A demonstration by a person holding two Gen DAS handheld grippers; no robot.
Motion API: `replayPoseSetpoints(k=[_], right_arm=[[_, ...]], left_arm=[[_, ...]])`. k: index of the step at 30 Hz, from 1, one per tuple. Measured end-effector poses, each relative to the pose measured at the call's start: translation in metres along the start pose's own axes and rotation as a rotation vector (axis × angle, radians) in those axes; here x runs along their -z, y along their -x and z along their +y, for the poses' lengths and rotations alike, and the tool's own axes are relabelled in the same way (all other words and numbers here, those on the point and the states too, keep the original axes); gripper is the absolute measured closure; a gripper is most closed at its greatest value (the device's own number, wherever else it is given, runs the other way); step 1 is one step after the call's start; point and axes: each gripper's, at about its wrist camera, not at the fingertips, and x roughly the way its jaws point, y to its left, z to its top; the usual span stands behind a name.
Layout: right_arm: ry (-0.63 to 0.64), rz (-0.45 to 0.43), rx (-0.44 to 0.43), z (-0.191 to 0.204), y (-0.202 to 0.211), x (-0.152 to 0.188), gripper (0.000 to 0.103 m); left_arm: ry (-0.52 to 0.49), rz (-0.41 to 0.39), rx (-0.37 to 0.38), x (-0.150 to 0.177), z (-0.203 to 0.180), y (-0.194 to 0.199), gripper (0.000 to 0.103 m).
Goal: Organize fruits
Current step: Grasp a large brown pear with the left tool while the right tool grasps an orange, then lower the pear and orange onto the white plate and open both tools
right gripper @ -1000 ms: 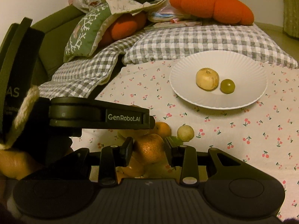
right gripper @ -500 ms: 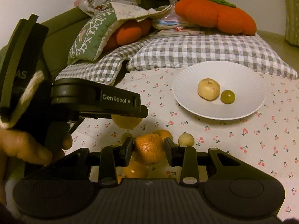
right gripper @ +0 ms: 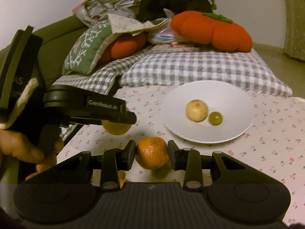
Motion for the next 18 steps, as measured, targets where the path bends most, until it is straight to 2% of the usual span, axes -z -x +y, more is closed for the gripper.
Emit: replayPoseSetpoints(k=[6,10,18], right_arm=[[-0.084,-0.03,0.019,-0.025,0.008,-0.016,0.07],[-0.156,-0.057,0.044,-0.049,0.011,-0.029,0.07],[-0.324,-0.038,0.06,-0.093,-0.002,-0.038,0.07]], left_arm=[[-0.022,-0.013,0.011,-0.008,-0.011,-0.007,0.066],[0.015,0.003,0.054,-0.014,-0.016,-0.018,0.066],[-0.022,-0.006,0.119,-0.018,-0.036,-0.043,0.066]])
